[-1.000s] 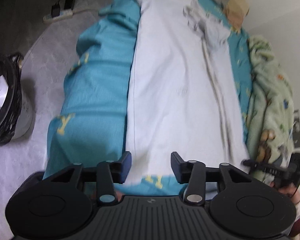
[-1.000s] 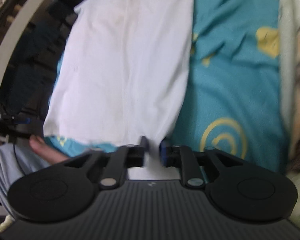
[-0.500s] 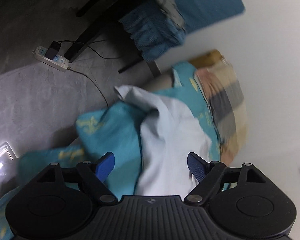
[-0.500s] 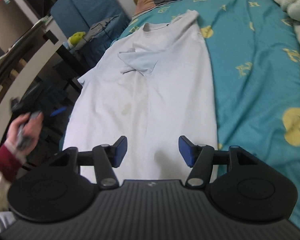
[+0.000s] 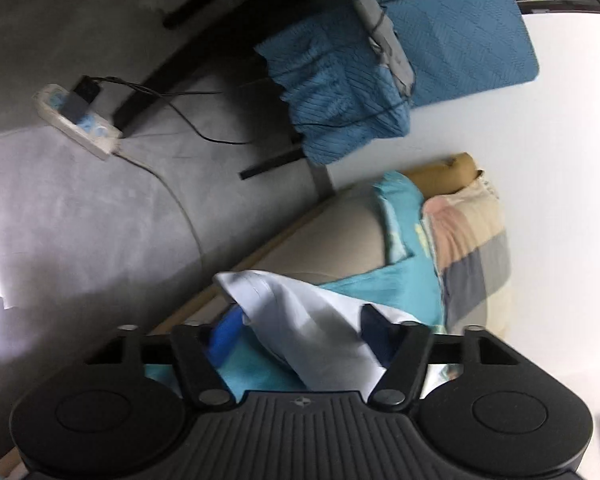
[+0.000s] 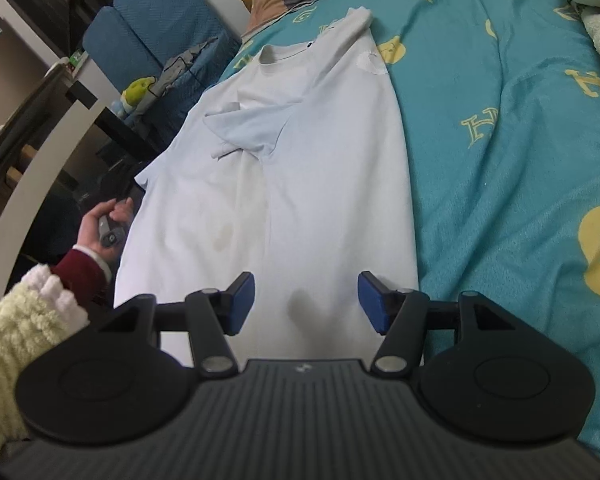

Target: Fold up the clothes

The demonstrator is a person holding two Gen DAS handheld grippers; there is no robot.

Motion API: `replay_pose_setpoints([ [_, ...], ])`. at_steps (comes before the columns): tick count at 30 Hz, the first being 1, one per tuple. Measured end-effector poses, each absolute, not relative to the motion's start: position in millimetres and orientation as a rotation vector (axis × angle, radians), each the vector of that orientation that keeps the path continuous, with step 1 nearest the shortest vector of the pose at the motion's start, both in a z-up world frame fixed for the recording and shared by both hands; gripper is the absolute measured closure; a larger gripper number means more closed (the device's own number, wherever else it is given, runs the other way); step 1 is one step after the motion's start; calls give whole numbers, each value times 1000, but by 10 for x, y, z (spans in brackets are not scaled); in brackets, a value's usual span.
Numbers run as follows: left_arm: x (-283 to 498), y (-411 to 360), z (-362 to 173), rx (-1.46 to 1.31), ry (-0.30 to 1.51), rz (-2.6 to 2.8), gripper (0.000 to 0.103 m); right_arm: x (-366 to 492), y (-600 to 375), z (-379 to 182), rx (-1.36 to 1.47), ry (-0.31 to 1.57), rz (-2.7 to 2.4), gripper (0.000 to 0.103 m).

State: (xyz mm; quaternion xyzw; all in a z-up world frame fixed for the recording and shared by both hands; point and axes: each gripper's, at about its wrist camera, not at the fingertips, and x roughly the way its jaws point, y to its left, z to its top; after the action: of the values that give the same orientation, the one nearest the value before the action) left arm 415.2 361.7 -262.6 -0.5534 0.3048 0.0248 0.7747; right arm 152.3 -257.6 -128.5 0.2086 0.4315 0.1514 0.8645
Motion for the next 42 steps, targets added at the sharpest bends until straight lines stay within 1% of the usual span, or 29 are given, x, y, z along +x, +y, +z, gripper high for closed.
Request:
replay_pose_setpoints([
  [1, 4178, 3591, -2580, -1164, 652, 53, 53, 1530, -2587, -1290, 444, 902, 314, 42],
  [2, 4212, 3556, -2526, -1128, 658, 42, 68, 1538, -2598, -1294, 451, 900, 312, 42],
  [3, 4246, 3521, -2471, -1091, 663, 31, 89, 1541, -2611, -1293, 458, 897, 309, 42],
  [4, 4280, 3479, -2388, -1038, 669, 36, 97, 1533, -2627, -1277, 466, 889, 305, 42],
  [5, 4295, 3435, -2286, -981, 665, 54, 100, 1523, -2636, -1256, 469, 881, 303, 42],
  [9, 4330, 3176, -1722, -772, 618, 56, 100, 1465, -2656, -1162, 476, 852, 298, 42],
  [11, 4374, 2894, -1362, -630, 603, 32, 100, 1430, -2683, -1113, 481, 833, 301, 42],
  [14, 4442, 2351, -863, -420, 587, -35, 100, 1377, -2726, -1059, 483, 808, 298, 42],
  [17, 4467, 1637, -544, -228, 590, -136, 100, 1342, -2787, -1072, 490, 805, 282, 42],
  [19, 4463, 1154, -501, -133, 609, -200, 100, 1333, -2836, -1106, 495, 815, 271, 42],
  [23, 4438, 302, -770, -4, 670, -284, 96, 1314, -2906, -1156, 498, 823, 257, 42],
  [25, 4396, -8, -953, 41, 714, -320, 86, 1316, -2939, -1179, 485, 819, 245, 42],
  [27, 4284, -208, -1079, 82, 740, -346, 59, 1336, -2983, -1224, 487, 832, 242, 42],
  [30, 3928, -243, -1191, 118, 744, -349, 50, 1372, -3026, -1270, 500, 839, 241, 42],
  [35, 3047, 5, -1013, 140, 755, -262, 48, 1430, -2993, -1255, 503, 805, 283, 42],
  [40, 2169, 267, -640, 65, 737, -143, 48, 1525, -2793, -1210, 435, 764, 321, 43],
  [42, 1949, 373, -504, 14, 728, -117, 48, 1587, -2681, -1178, 391, 761, 338, 44],
])
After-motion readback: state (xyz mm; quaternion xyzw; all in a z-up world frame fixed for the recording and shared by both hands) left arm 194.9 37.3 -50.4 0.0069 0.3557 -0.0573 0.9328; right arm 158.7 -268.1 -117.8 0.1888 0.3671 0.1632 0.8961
